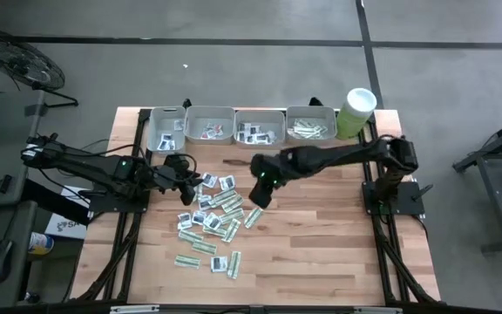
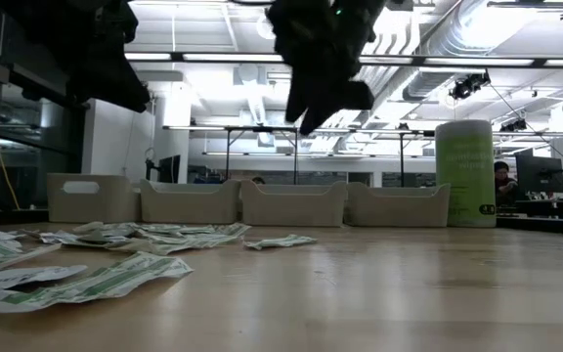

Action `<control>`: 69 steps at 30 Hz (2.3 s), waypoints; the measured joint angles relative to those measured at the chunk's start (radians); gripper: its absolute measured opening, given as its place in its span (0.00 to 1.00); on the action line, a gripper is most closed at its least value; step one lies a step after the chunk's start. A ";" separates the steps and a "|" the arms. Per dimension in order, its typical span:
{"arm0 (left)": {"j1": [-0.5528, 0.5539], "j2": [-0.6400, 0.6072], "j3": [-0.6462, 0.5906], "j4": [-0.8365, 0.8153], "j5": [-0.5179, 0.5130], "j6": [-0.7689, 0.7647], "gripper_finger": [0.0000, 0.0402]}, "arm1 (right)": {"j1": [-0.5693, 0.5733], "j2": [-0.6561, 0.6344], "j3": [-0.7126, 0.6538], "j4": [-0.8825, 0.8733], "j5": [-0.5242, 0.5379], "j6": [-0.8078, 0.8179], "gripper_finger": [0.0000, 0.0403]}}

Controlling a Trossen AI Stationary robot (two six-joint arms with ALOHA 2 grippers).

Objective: Pick & Place First Aid Supplies
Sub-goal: Put the green bandage into the right gray bin

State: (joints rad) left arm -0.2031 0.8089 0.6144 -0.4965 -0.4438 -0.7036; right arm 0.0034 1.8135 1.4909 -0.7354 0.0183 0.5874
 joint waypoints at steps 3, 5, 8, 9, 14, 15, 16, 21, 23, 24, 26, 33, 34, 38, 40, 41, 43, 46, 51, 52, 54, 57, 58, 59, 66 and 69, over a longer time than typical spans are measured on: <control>0.000 0.000 0.000 -0.001 0.017 0.000 0.28 | 0.020 0.056 0.000 0.011 -0.016 0.048 0.43; 0.000 0.000 0.000 -0.001 0.019 0.000 0.28 | 0.028 0.091 0.000 0.009 -0.032 0.074 0.46; 0.000 0.000 0.000 -0.002 0.019 0.000 0.28 | 0.038 0.139 0.000 0.014 -0.067 0.089 0.49; 0.000 0.000 0.000 -0.002 0.019 0.000 0.28 | 0.043 0.154 0.000 0.019 -0.068 0.090 0.50; 0.000 0.000 0.000 -0.004 0.019 0.000 0.28 | 0.071 0.214 0.000 0.060 -0.019 0.088 0.50; 0.000 0.000 0.000 -0.005 0.021 0.000 0.28 | 0.077 0.224 0.000 0.069 -0.009 0.088 0.50; 0.000 0.000 0.000 -0.005 0.024 0.000 0.28 | 0.083 0.230 0.000 0.074 -0.001 0.089 0.50; 0.000 0.000 0.000 -0.008 0.035 0.000 0.28 | 0.104 0.265 0.000 0.071 0.070 0.111 0.50; 0.000 0.000 0.000 -0.009 0.035 0.000 0.28 | 0.110 0.278 0.000 0.071 0.075 0.114 0.50; 0.000 0.000 0.000 -0.008 0.035 0.000 0.28 | 0.113 0.285 0.000 0.072 0.076 0.116 0.50; 0.000 0.000 0.000 -0.008 0.035 0.000 0.28 | 0.120 0.297 0.000 0.077 0.076 0.121 0.50; 0.000 0.000 0.000 -0.009 0.034 0.000 0.28 | 0.139 0.343 0.006 0.076 0.084 0.149 0.46; 0.000 0.000 0.000 -0.010 0.034 0.000 0.28 | 0.141 0.352 0.006 0.073 0.083 0.153 0.44; 0.000 0.000 0.000 -0.018 0.034 0.000 0.28 | 0.150 0.378 0.009 0.060 0.082 0.170 0.36; 0.000 0.000 0.000 -0.026 0.034 0.000 0.28 | 0.152 0.381 0.009 0.052 0.086 0.172 0.32; 0.000 0.000 0.000 -0.031 0.034 0.000 0.28 | 0.153 0.381 0.009 0.048 0.088 0.172 0.30; 0.000 0.000 0.000 -0.034 0.034 0.000 0.28 | 0.152 0.381 0.009 0.043 0.093 0.172 0.26; 0.000 0.000 0.000 -0.034 0.034 0.000 0.28 | 0.151 0.374 0.005 0.041 0.097 0.169 0.19; 0.000 0.000 0.000 -0.034 0.033 0.000 0.28 | 0.122 0.368 0.005 0.029 0.028 0.157 0.05; 0.000 0.000 0.000 -0.034 0.033 0.000 0.28 | 0.116 0.365 0.004 0.026 0.006 0.150 0.03; 0.000 0.000 0.000 -0.034 0.033 0.000 0.28 | 0.105 0.360 0.003 0.022 -0.031 0.141 0.01; 0.000 0.000 0.000 -0.035 0.033 0.000 0.28 | 0.088 0.331 0.001 -0.004 -0.069 0.120 0.01; 0.000 0.000 0.000 -0.035 0.033 0.000 0.28 | 0.080 0.316 -0.002 -0.019 -0.082 0.107 0.01; 0.000 0.000 0.000 -0.037 0.033 0.000 0.28 | 0.072 0.304 -0.004 -0.035 -0.095 0.096 0.00; 0.000 0.000 -0.001 -0.037 0.030 0.000 0.28 | -0.020 0.142 -0.002 -0.235 -0.119 -0.022 0.00; 0.000 0.000 -0.001 -0.037 0.030 0.000 0.28 | -0.074 0.080 -0.008 -0.318 -0.089 -0.102 0.00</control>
State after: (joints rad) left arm -0.2035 0.8093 0.6136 -0.5339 -0.4137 -0.7036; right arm -0.0701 1.8937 1.4826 -1.0531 -0.0706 0.4855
